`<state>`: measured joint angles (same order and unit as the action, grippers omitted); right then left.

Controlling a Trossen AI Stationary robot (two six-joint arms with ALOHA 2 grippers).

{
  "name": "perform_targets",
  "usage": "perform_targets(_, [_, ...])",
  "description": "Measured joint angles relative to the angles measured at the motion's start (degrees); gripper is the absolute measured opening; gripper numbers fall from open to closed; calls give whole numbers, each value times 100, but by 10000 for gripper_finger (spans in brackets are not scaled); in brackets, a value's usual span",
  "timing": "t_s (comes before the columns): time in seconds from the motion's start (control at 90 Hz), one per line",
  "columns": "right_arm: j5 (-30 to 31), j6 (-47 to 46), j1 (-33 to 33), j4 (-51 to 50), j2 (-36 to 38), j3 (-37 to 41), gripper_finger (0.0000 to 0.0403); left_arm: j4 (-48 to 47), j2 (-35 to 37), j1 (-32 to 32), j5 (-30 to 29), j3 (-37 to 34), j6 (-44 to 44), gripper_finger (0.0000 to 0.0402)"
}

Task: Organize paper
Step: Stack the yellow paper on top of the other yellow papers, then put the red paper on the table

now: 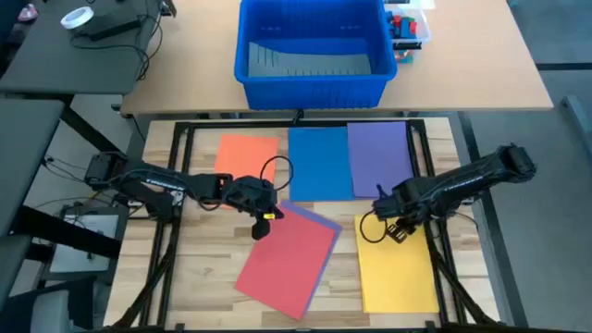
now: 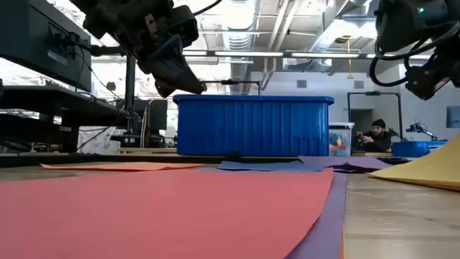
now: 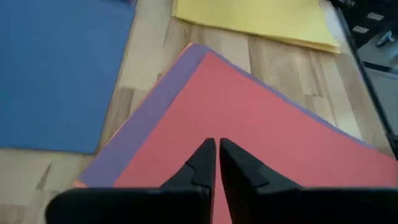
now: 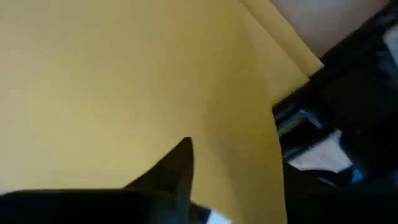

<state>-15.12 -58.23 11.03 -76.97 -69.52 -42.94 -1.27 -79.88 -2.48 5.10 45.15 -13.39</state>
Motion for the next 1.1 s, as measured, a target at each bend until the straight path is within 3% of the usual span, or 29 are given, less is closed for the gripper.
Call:
perform_targets(0.167, [478,21,-225,-1186,4,-512,161,-22,0,25,1,0,178,6])
perform_targets(0.278, [596,-5,-302,-1175,46,-903,167,-19,0,41,-16,0,220,6])
perform_targets(0.4, [717,-209,-199,815,94,-1175,168,-22,0,28,-17,0,132,6])
perform_targets(0.511, [1619,-585,-14,3608,-26,-934,166,18,0,-98,-21,-60,-219,6])
perform_targets(0.6, [1980,-796,-92,4800,-468,-675,160,388,-132,-249,-6,-275,-473,6])
perform_targets(0.711, [1912,-1304,-293,5516,-1237,-491,153,728,-464,-425,-1,-429,-724,6])
perform_targets(0.867, [1197,-1433,-353,6355,-2205,-493,149,1096,-1171,-646,113,-459,-930,6])
perform_targets(1.1, [1060,-1642,-158,6161,-2451,-497,148,1376,-1846,-815,152,-457,-1357,6])
